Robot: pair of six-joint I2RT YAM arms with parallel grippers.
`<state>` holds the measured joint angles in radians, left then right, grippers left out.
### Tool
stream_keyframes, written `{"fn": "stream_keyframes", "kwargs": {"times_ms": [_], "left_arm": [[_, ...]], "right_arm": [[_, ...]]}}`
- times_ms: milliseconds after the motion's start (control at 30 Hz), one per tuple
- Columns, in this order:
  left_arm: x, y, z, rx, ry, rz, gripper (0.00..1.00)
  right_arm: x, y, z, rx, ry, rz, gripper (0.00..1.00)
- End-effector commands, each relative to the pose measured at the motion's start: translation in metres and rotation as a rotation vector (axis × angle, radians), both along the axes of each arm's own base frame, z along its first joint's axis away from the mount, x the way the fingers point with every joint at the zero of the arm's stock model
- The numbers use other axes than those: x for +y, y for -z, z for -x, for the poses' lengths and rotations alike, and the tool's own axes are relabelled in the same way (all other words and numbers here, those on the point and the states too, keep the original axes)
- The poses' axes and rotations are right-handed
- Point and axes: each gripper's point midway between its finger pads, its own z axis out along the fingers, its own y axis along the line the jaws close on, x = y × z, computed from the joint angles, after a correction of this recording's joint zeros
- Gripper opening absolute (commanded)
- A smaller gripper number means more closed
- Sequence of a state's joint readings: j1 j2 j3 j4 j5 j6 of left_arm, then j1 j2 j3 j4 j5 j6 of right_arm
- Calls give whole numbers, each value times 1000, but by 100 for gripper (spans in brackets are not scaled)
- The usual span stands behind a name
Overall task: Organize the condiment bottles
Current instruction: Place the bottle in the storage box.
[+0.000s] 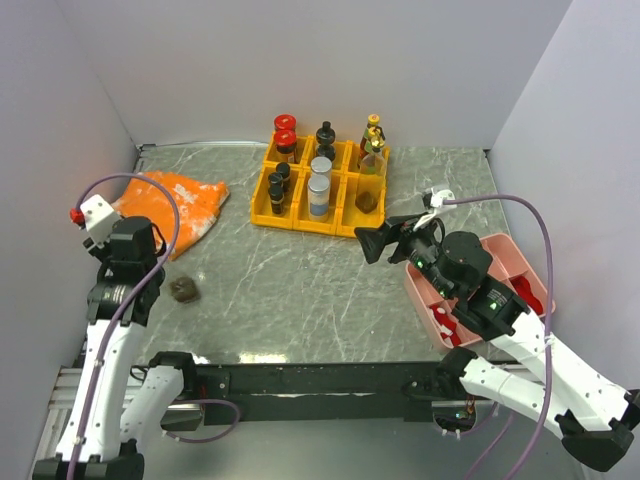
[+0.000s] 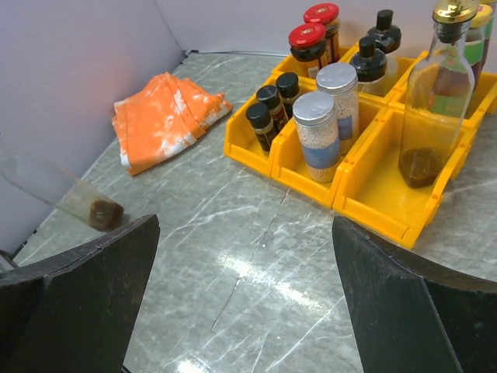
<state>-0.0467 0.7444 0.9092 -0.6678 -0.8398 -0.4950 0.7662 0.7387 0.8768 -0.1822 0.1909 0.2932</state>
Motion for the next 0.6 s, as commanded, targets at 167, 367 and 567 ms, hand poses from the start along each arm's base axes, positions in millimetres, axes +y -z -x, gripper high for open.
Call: {"fn": "stream_keyframes", "kwargs": {"times_ms": [167, 367, 567], "left_arm": [[-91, -50, -48, -183, 541, 109, 1], [-147, -61, -53, -200, 711, 121, 1], [-223, -76, -55, -234, 928, 129, 1]], "right_arm": [[-13, -2, 2, -29, 43, 5, 100], [-20, 2, 2, -31, 67, 17, 100], [-30, 1, 2, -36, 107, 15, 100]]}}
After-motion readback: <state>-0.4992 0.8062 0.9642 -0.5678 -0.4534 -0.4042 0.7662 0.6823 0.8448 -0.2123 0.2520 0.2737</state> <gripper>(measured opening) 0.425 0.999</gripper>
